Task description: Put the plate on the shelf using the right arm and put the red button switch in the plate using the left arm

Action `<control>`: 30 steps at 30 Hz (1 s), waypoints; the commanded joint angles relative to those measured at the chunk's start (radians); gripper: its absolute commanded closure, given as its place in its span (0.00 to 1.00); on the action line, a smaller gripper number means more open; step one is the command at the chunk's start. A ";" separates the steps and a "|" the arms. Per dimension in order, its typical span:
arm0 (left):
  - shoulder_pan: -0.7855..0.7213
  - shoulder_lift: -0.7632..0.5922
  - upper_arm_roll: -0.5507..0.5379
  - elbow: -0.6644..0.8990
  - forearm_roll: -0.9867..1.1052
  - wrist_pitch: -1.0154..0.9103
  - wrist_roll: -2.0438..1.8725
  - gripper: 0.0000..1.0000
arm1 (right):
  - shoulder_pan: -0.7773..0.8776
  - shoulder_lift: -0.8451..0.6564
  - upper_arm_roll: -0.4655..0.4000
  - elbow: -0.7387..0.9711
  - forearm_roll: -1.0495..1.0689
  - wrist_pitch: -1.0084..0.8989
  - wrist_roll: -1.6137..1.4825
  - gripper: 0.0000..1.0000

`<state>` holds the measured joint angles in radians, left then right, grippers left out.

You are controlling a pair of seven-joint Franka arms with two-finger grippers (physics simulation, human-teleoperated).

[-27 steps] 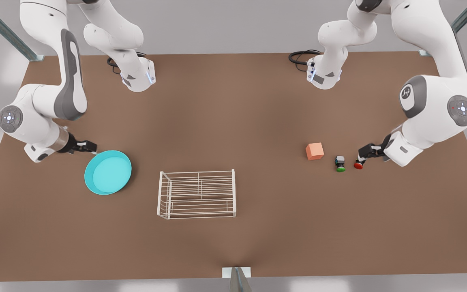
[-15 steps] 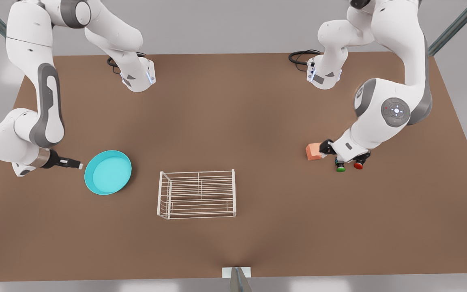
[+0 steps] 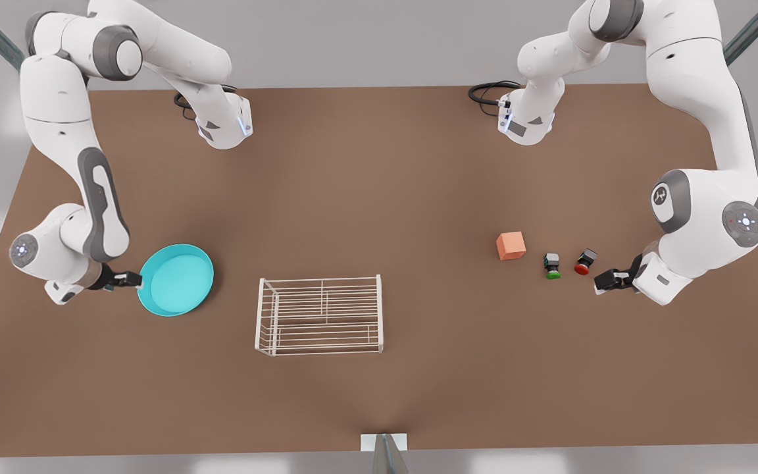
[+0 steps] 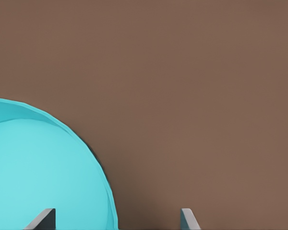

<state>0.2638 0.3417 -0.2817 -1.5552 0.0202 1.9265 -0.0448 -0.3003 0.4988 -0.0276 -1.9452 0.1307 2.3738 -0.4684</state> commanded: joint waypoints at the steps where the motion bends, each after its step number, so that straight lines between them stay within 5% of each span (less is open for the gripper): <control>1: 0.000 -0.001 -0.001 0.000 0.003 0.000 -0.001 0.00 | 0.000 0.014 0.000 0.000 0.009 0.053 -0.240 0.03; 12: 0.000 -0.001 -0.001 0.000 0.003 0.000 -0.001 0.00 | -0.082 0.070 0.087 -0.015 0.059 0.019 -0.242 0.12; 30: -0.003 -0.001 -0.002 -0.002 0.004 0.002 -0.007 0.00 | -0.079 0.070 0.092 0.019 0.093 0.035 -0.225 0.56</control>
<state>0.2608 0.3417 -0.2834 -1.5572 0.0235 1.9279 -0.0478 -0.3789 0.5700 0.0643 -1.9275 0.2203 2.4060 -0.6515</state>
